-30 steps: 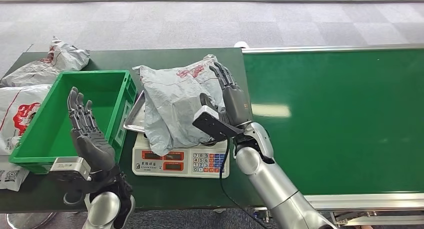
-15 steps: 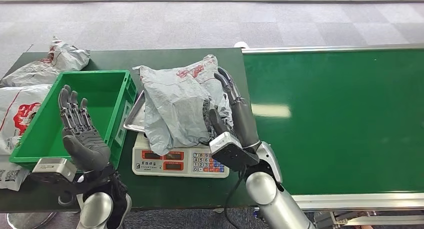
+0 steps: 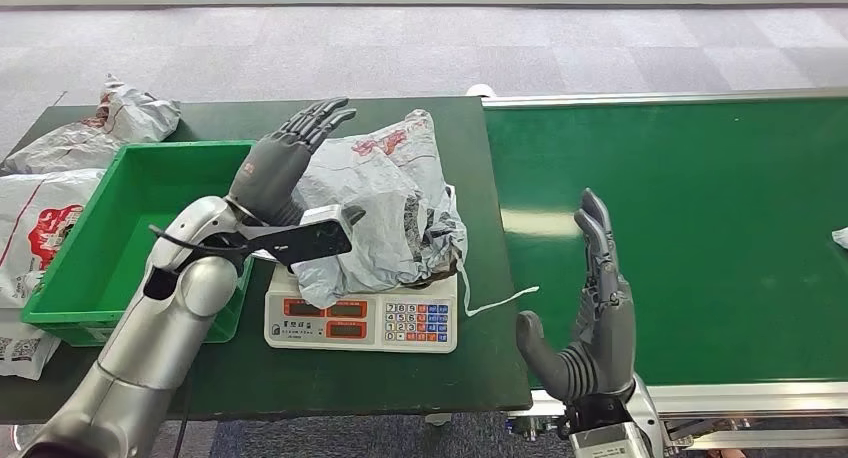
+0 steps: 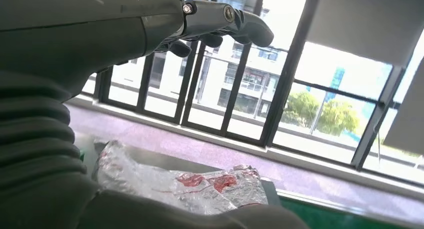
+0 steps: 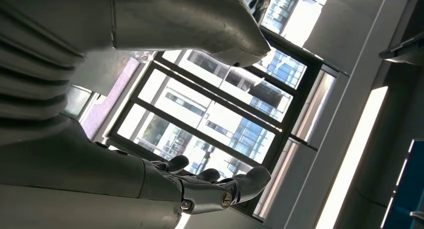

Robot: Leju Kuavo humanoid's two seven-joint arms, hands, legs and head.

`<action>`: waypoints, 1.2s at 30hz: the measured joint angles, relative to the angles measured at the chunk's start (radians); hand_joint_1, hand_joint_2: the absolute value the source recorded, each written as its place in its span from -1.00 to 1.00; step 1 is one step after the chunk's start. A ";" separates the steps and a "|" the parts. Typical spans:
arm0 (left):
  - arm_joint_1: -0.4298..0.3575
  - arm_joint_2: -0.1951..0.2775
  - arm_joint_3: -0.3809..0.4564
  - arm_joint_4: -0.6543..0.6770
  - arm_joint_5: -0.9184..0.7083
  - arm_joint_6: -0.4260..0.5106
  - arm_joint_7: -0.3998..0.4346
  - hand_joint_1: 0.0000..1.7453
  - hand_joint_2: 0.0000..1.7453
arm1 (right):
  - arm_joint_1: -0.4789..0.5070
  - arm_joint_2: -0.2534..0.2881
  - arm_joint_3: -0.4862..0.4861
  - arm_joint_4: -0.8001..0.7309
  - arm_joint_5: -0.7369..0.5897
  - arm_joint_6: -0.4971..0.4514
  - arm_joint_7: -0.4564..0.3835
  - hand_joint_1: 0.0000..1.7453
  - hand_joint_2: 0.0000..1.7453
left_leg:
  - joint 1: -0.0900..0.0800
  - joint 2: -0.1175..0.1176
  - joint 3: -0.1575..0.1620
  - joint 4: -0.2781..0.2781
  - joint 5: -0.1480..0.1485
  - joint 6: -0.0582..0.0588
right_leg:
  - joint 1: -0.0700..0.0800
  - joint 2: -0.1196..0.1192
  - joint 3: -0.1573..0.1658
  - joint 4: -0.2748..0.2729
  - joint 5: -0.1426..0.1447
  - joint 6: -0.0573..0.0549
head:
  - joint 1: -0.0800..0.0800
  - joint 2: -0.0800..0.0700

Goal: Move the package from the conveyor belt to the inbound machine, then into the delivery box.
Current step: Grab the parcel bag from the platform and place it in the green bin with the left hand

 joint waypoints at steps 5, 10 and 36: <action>-0.147 0.016 -0.098 0.165 -0.021 -0.015 -0.010 -1.00 -0.50 | 0.006 -0.023 -0.005 -0.002 -0.012 -0.005 0.000 -1.00 1.00 | 0.000 0.002 0.000 0.000 0.001 0.000 | 0.000 0.002 -0.001 0.000 0.001 0.000 | 0.000 0.000; -0.230 0.024 -0.193 0.268 -0.042 -0.052 -0.018 -1.00 1.00 | 0.012 -0.041 -0.005 -0.014 -0.049 -0.016 -0.052 -1.00 1.00 | 0.000 0.001 -0.002 0.000 0.001 0.000 | 0.000 0.002 -0.002 0.000 0.001 0.000 | 0.000 0.000; -0.275 -0.151 -0.554 0.794 -0.052 -0.033 -0.087 -1.00 1.00 | -0.030 -0.051 0.001 -0.071 -0.090 0.038 -0.025 -1.00 0.50 | -0.001 -0.002 0.000 0.000 0.000 0.002 | -0.001 -0.001 0.004 0.000 -0.001 0.002 | 0.000 0.000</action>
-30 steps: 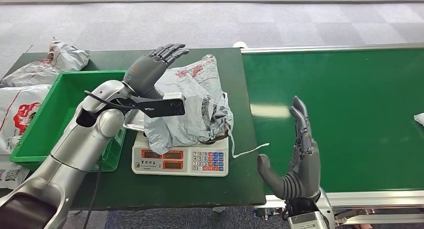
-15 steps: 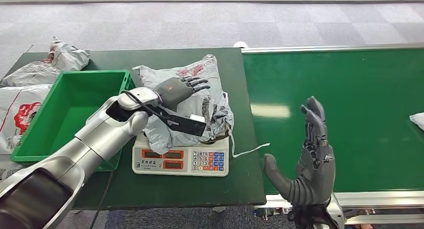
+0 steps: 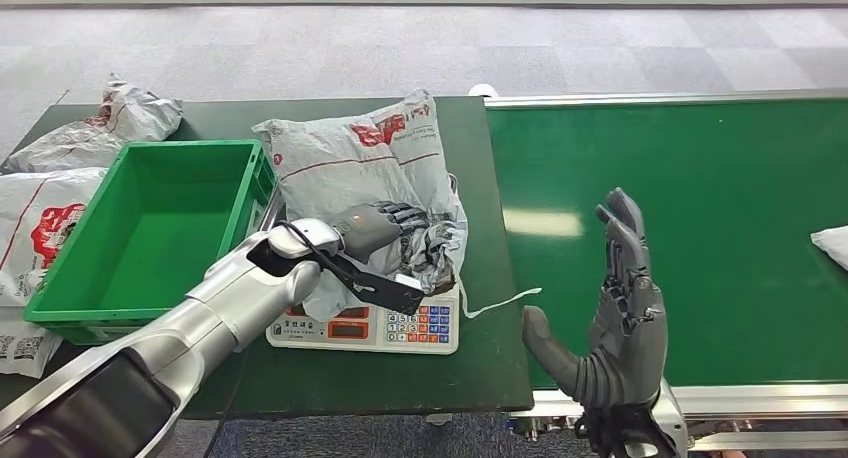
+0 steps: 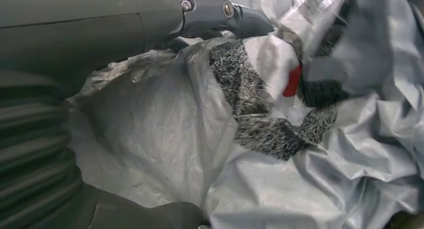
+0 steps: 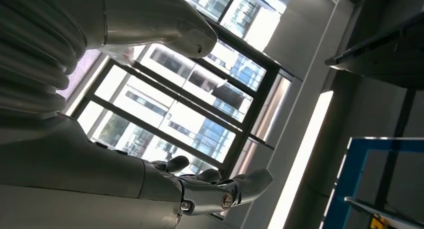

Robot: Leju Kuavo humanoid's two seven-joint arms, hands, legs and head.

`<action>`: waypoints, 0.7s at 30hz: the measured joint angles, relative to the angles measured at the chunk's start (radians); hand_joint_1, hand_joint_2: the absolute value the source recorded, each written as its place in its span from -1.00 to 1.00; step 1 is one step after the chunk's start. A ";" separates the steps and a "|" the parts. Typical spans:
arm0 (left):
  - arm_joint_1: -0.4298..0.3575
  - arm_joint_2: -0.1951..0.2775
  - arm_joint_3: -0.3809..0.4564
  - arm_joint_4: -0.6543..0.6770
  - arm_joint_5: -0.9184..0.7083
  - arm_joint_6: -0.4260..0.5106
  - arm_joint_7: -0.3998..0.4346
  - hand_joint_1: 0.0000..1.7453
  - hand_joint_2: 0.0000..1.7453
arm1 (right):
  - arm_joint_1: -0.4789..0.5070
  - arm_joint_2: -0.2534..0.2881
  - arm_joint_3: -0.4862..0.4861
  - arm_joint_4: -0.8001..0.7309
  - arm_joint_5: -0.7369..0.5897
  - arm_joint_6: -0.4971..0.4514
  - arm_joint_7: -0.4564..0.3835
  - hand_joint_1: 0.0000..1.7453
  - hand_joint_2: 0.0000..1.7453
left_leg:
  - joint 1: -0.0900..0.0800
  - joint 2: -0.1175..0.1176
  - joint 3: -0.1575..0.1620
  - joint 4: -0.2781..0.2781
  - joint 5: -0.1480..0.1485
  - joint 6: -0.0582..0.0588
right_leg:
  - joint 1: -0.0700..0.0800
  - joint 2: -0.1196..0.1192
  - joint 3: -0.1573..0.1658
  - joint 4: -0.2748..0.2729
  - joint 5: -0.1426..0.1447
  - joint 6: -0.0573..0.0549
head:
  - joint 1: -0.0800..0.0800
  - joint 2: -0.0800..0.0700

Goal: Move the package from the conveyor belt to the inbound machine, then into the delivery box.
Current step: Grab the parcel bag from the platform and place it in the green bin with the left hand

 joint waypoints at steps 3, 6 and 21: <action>0.013 -0.019 -0.001 0.032 0.009 0.031 0.013 -1.00 1.00 | -0.025 0.013 -0.040 0.056 -0.097 0.021 0.252 -1.00 -1.00 | 0.000 -0.001 0.003 0.000 -0.001 0.002 | 0.000 -0.002 0.005 0.000 -0.002 0.002 | 0.000 0.000; 0.016 -0.039 -0.001 0.051 0.015 0.045 0.032 -1.00 1.00 | -0.075 0.023 -0.122 0.196 -0.186 0.057 0.401 -1.00 -1.00 | 0.000 -0.003 0.001 0.000 -0.001 0.003 | -0.002 -0.004 0.009 0.000 -0.003 0.004 | 0.000 0.000; 0.023 -0.062 0.000 0.064 0.015 0.054 0.049 -1.00 1.00 | -0.191 0.034 -0.251 0.544 -0.237 0.079 0.441 -1.00 -1.00 | -0.003 -0.009 0.007 0.000 0.001 0.005 | -0.004 -0.009 0.011 0.000 -0.002 0.006 | 0.000 0.000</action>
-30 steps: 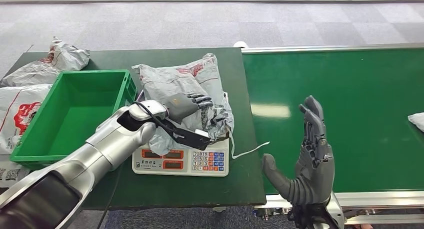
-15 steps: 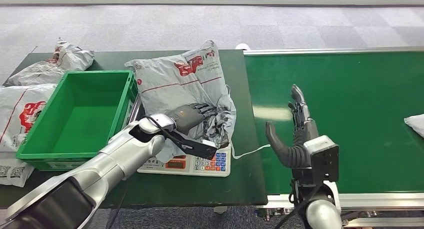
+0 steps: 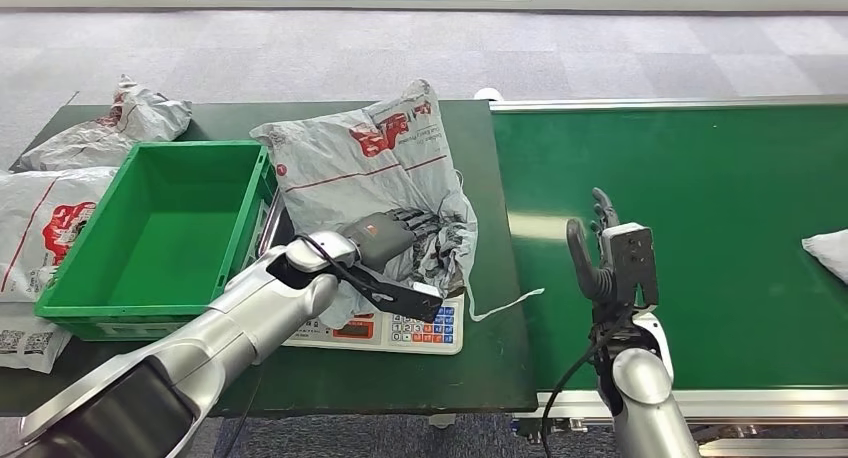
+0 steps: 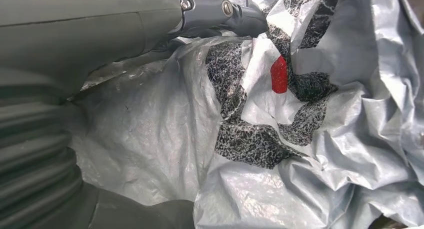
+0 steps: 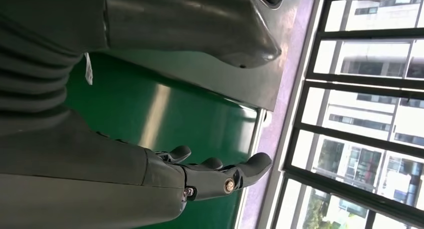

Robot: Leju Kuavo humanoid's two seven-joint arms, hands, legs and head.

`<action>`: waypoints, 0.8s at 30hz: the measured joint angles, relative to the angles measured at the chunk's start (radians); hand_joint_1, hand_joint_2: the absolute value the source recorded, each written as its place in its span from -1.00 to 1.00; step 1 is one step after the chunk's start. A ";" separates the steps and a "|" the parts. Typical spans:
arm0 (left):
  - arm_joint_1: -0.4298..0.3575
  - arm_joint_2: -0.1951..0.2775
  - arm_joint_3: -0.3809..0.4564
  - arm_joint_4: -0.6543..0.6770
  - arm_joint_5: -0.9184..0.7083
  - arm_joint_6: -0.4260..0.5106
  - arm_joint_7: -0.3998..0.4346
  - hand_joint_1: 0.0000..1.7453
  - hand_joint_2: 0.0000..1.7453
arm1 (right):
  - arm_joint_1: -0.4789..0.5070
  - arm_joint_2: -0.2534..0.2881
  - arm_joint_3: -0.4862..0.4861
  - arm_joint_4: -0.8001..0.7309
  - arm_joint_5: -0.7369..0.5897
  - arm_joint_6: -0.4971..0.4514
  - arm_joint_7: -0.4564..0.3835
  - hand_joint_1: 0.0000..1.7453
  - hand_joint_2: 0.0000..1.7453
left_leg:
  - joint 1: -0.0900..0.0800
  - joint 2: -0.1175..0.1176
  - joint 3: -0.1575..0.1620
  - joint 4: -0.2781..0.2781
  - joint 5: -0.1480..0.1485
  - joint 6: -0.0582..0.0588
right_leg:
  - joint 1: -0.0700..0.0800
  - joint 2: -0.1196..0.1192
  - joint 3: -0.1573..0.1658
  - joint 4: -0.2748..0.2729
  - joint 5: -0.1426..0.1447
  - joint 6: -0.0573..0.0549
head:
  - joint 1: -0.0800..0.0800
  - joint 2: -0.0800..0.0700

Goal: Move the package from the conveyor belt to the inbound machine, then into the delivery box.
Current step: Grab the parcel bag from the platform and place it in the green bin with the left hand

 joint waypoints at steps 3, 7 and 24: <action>0.001 0.000 0.000 0.000 -0.001 0.002 0.000 -1.00 1.00 | -0.001 0.001 -0.001 0.011 0.001 -0.001 0.001 -1.00 -1.00 | 0.000 0.000 0.000 0.000 0.000 0.000 | 0.000 0.000 0.000 0.000 0.000 0.000 | 0.000 0.000; 0.005 -0.001 0.000 0.000 -0.005 0.001 0.001 -0.93 1.00 | -0.005 0.004 -0.002 0.023 0.024 -0.026 0.025 -1.00 -1.00 | 0.000 0.000 0.000 0.000 0.000 0.000 | 0.000 0.000 0.000 0.000 0.000 0.000 | 0.000 0.000; 0.042 0.028 0.011 -0.054 -0.070 0.047 0.051 1.00 1.00 | 0.057 0.037 -0.003 -0.043 0.081 -0.100 -0.004 -1.00 -1.00 | 0.000 0.001 0.001 0.000 0.000 0.000 | 0.000 -0.001 0.000 0.000 0.001 0.000 | 0.000 0.000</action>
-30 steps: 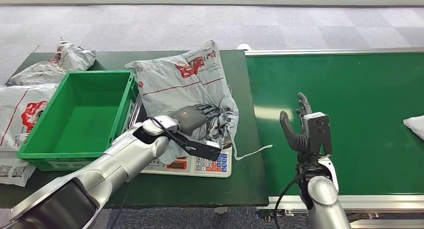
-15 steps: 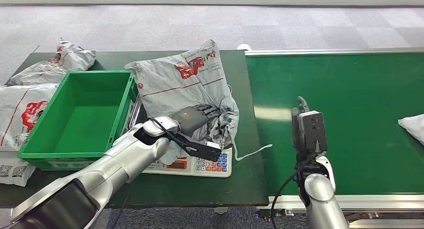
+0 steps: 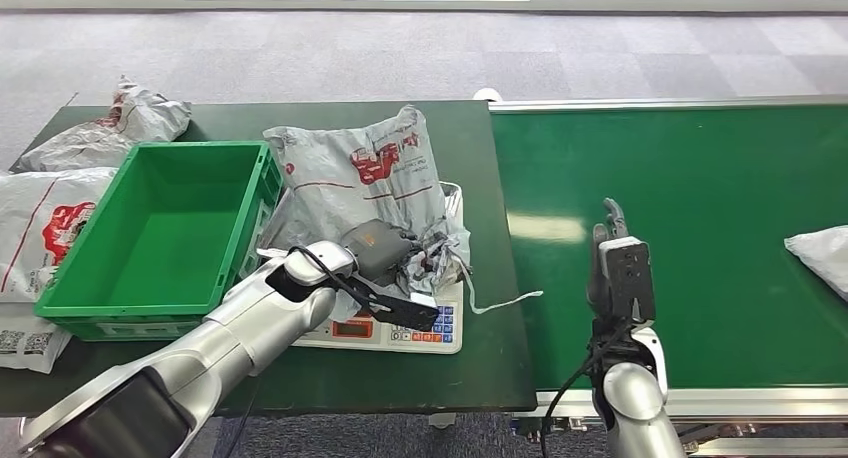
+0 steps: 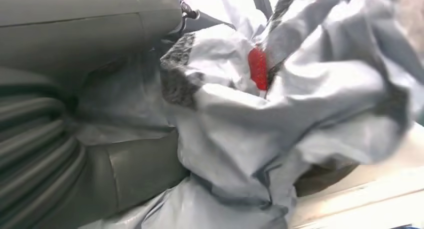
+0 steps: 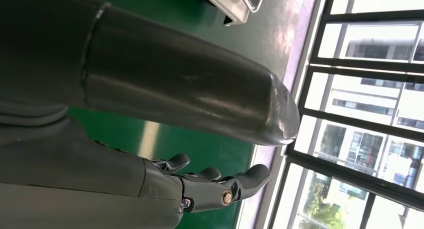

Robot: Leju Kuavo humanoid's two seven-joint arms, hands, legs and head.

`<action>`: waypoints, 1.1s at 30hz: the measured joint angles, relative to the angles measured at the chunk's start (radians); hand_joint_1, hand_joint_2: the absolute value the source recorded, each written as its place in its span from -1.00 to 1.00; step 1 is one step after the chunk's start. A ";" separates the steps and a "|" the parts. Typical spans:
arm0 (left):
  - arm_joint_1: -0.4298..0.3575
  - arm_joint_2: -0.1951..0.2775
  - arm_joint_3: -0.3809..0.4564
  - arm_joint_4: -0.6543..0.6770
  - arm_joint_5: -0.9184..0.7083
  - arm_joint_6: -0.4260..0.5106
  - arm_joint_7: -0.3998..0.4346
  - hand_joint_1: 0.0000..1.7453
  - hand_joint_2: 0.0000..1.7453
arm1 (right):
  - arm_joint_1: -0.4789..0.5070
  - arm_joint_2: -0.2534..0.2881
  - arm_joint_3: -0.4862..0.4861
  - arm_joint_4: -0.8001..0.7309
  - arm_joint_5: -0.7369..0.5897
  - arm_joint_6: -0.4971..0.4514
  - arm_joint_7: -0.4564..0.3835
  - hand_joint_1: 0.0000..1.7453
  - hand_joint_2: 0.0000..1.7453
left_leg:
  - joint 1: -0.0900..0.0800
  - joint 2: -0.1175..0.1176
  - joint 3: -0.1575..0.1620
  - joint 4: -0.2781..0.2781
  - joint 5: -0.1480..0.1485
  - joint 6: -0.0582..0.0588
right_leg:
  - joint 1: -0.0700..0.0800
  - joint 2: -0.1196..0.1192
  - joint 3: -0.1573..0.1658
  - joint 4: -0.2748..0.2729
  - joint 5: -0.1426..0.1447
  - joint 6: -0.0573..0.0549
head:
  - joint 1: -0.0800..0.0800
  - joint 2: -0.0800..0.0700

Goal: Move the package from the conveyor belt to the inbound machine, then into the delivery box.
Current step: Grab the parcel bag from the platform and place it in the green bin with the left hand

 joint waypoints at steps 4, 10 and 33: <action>0.008 0.009 0.011 -0.024 -0.007 0.001 0.000 1.00 1.00 | 0.023 0.001 -0.001 -0.027 0.000 -0.004 -0.012 -1.00 -1.00 | 0.000 0.000 -0.001 0.000 0.000 0.000 | 0.000 0.001 -0.002 0.000 0.000 0.000 | 0.000 0.000; 0.020 0.017 0.019 -0.046 -0.017 0.006 0.000 1.00 1.00 | 0.039 0.004 -0.012 -0.047 -0.002 -0.003 -0.019 -1.00 -1.00 | 0.000 0.001 -0.004 0.000 0.000 -0.001 | 0.001 0.002 -0.005 0.000 0.000 0.000 | 0.000 0.000; -0.120 0.282 0.259 -0.591 -0.149 0.015 0.119 1.00 1.00 | 0.120 0.018 -0.052 -0.136 -0.121 0.007 -0.169 -1.00 -1.00 | 0.000 0.003 -0.013 0.000 0.002 -0.003 | 0.001 0.005 -0.016 0.001 0.002 -0.002 | 0.000 0.000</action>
